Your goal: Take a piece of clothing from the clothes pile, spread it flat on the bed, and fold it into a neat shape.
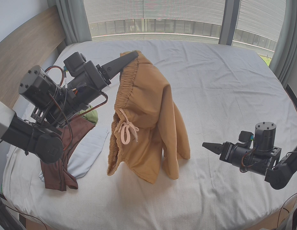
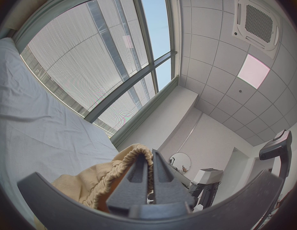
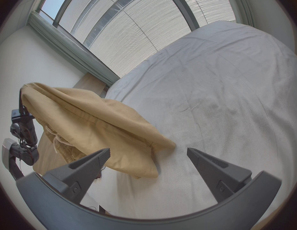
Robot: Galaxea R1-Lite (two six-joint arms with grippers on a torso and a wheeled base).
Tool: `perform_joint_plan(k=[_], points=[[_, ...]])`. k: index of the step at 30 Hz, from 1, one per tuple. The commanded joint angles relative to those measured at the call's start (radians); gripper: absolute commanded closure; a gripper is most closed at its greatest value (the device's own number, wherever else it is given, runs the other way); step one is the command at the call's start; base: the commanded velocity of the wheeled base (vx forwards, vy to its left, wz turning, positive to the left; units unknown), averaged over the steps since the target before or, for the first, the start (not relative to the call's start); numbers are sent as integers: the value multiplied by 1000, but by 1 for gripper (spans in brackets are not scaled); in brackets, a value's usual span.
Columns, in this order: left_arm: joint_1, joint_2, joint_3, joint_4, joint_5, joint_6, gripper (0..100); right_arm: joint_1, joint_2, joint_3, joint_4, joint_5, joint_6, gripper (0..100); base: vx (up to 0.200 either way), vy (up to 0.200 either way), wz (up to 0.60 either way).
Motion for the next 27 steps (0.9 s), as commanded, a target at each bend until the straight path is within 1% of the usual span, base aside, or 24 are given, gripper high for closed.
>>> perform_joint_plan(k=[1, 2, 7, 27], points=[[1, 8, 4, -2, -1, 1, 100, 11, 173, -23, -65, 0, 0, 0, 0, 0, 0], [1, 19, 4, -2, -1, 10, 100, 11, 227, -30, -93, 0, -3, 0, 0, 0, 0], [1, 50, 3, -2, -2, 59, 100, 11, 357, -81, -151, 1, -27, 0, 0, 0, 0], [9, 36, 6, -2, -10, 55, 100, -1, 564, -348, -134, 1, -38, 0, 0, 0, 0]])
